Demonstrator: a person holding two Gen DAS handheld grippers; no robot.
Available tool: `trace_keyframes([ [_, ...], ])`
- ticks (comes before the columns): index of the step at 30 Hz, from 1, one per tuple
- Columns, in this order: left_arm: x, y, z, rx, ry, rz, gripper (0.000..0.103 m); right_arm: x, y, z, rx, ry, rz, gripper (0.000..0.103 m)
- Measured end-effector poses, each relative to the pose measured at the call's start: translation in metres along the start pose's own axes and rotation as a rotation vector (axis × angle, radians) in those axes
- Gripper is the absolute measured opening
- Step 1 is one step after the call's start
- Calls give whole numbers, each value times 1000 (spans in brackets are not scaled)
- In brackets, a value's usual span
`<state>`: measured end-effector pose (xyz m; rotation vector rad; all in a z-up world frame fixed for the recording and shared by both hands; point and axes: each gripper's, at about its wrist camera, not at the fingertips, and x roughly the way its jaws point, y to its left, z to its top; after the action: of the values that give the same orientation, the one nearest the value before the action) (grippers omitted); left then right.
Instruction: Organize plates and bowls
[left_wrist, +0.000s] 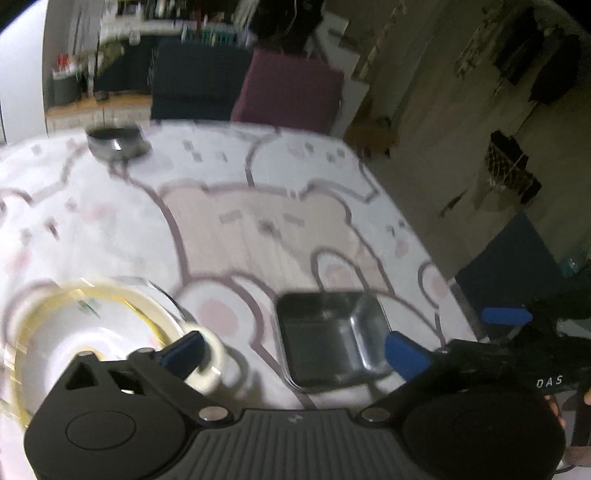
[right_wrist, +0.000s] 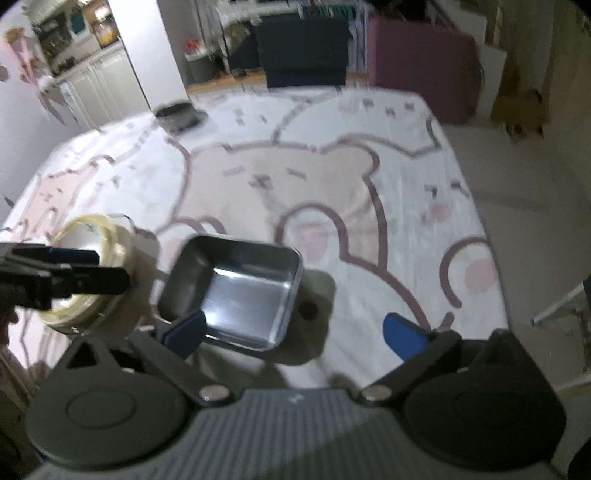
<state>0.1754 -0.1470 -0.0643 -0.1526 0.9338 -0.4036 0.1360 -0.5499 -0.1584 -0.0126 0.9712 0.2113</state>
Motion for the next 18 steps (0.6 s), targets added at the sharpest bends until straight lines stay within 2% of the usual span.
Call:
trace_keyframes([
  [4, -35, 23, 15, 5, -82, 27, 103, -23, 20, 11, -31, -86, -18, 103],
  [10, -76, 78, 46, 3, -200, 118, 103, -42, 64, 63, -32, -238, 31, 103],
  [14, -87, 129, 72, -39, -243, 175, 103, -33, 98, 112, -67, -316, 77, 103],
  [18, -80, 180, 102, -81, -260, 223, 103, 0, 126, 162, -90, -341, 81, 103],
])
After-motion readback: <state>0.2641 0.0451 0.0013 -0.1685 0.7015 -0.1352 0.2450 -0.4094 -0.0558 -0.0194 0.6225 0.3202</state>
